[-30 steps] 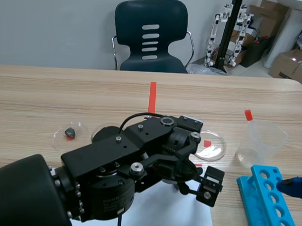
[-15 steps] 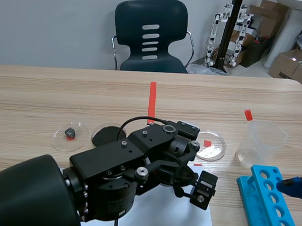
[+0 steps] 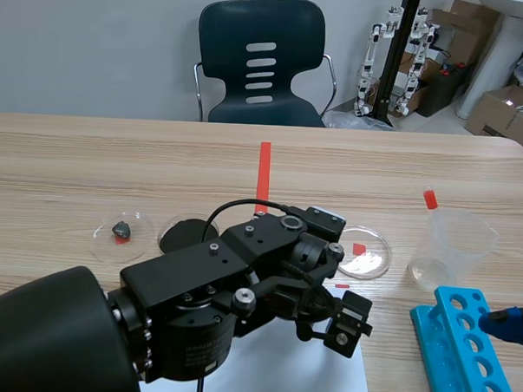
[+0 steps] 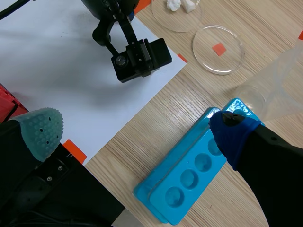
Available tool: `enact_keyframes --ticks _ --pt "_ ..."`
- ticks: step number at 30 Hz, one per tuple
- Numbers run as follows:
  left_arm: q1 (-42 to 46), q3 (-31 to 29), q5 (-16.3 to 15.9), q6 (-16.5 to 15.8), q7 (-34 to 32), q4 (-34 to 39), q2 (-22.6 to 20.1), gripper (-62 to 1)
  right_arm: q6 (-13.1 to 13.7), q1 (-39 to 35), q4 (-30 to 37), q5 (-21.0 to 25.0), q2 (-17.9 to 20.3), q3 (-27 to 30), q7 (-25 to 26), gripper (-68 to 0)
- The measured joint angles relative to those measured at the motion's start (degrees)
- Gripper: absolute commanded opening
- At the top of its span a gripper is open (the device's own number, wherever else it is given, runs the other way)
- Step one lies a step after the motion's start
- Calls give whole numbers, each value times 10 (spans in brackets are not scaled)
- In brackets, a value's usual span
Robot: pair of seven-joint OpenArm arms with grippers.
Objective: Pick up the right mineral with the left hand
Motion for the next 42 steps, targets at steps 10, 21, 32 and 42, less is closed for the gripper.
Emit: enact_keyframes --ticks 10,21,32,42 --pt "0 0 -1 0 0 0 0 -236 0 0 0 0 0 0 0 -19" --pt "0 0 -2 0 5 0 0 -416 0 0 0 0 0 0 0 -19" --pt "0 0 0 0 9 0 0 -466 0 0 0 0 0 0 0 -19" --pt "24 0 2 4 26 91 -13 -509 0 0 0 0 0 0 0 -19"
